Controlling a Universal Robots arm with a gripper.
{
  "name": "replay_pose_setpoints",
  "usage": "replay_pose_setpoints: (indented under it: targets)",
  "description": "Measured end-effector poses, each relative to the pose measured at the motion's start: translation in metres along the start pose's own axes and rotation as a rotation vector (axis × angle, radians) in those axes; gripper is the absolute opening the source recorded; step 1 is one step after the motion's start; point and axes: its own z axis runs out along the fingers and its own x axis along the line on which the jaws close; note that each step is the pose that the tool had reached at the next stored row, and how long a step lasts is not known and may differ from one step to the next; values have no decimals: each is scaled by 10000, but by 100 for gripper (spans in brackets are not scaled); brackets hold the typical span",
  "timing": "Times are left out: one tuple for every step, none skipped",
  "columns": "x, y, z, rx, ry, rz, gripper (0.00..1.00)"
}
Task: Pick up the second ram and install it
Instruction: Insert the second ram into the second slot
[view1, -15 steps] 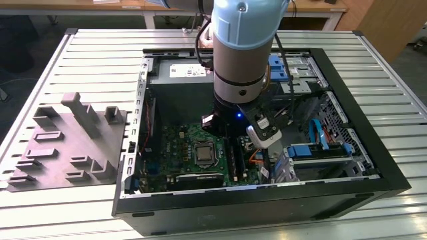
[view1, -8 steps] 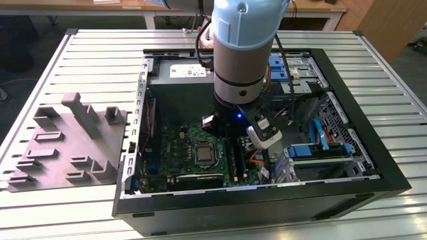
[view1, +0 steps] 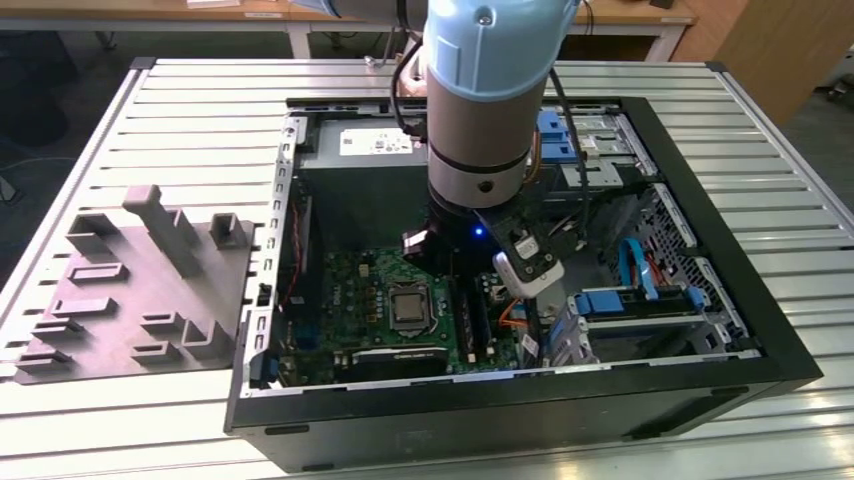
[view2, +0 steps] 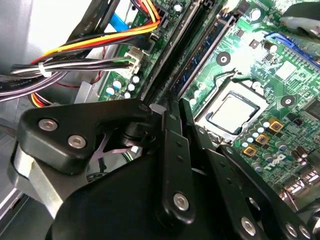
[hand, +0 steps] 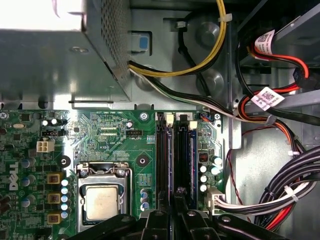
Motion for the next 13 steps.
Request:
replay_pose_setpoints:
  targets:
    - [0,0,-7,3,1,0,18]
    - [-1,1,-19,1,0,0,18]
    - [-2,2,-37,-1,-1,0,18]
    - [-4,3,-60,1,0,0,18]
    - [-5,3,-77,0,1,0,18]
    - [-5,4,-78,-3,-1,0,18]
    - [-5,4,-78,-2,-1,0,18]
    - [-5,4,-78,-3,-1,0,18]
    - [-5,3,-77,-3,-1,0,18]
    - [-5,3,-78,0,0,0,18]
    - [-5,-2,-79,2,1,0,18]
    - [-5,-7,-79,1,1,-1,18]
    - [-4,-11,-79,0,0,0,18]
